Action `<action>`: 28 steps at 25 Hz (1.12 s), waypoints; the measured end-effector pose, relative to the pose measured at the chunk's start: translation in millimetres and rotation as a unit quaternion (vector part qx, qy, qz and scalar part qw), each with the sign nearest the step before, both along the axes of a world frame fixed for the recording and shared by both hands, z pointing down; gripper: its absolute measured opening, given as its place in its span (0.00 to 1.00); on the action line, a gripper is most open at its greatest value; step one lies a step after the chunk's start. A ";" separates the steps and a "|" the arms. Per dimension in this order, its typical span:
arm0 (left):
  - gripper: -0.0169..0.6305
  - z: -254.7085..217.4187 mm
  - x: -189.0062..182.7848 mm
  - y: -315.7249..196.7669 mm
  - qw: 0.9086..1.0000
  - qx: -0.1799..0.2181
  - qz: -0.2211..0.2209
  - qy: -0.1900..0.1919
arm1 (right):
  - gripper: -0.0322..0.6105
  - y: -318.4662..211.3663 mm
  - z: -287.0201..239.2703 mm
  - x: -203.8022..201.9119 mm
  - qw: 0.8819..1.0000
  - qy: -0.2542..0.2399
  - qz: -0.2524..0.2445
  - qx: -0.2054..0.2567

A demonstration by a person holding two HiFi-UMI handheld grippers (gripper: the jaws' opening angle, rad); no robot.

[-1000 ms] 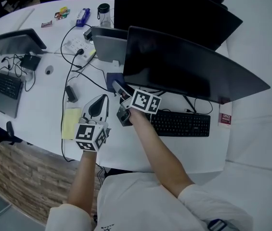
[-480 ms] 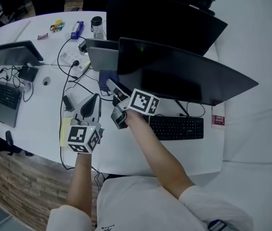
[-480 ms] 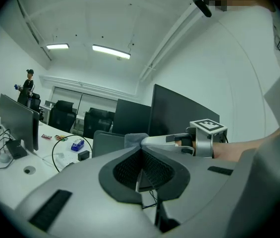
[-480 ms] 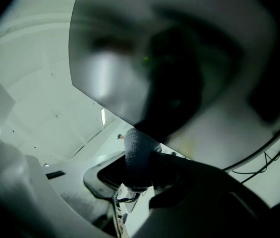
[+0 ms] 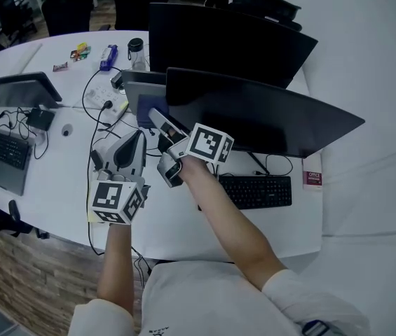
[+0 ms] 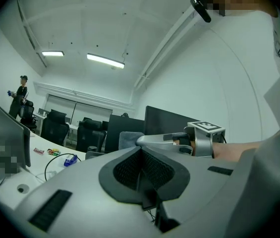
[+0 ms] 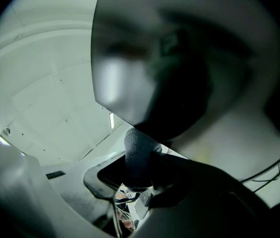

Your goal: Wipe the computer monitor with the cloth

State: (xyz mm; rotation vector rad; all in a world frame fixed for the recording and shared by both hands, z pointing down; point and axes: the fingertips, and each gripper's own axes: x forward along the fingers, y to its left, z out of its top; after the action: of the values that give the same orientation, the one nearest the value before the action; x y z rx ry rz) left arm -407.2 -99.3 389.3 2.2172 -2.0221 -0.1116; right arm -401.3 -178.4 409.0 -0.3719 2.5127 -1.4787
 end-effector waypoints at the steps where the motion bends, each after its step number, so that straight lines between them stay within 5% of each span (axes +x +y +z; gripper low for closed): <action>1: 0.03 -4.6 0.8 -0.2 1.000 0.005 0.001 -0.001 | 0.26 -0.7 -6.9 -0.4 1.000 -0.003 0.001 0.002; 14: 0.03 -50.9 5.3 -5.9 0.999 0.053 -0.005 -0.010 | 0.26 -7.1 -93.2 -4.4 0.997 -0.039 -0.005 0.066; 21: 0.03 -67.4 9.7 -10.7 0.998 0.069 -0.001 -0.013 | 0.26 -6.0 -142.7 13.7 0.985 -0.028 0.005 0.167; 25: 0.03 -71.6 16.9 -13.9 0.997 0.074 0.007 -0.013 | 0.26 -12.1 -178.8 38.0 0.954 0.029 0.040 0.297; 28: 0.03 -71.0 21.7 -15.8 0.997 0.075 0.014 -0.013 | 0.26 -16.7 -199.0 50.6 0.889 0.126 0.074 0.433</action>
State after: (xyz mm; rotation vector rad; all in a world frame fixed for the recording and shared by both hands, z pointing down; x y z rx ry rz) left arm -385.5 -115.1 318.3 2.3457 -2.0575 -0.2406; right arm -350.7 -195.1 210.1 -0.5830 2.9303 -0.1599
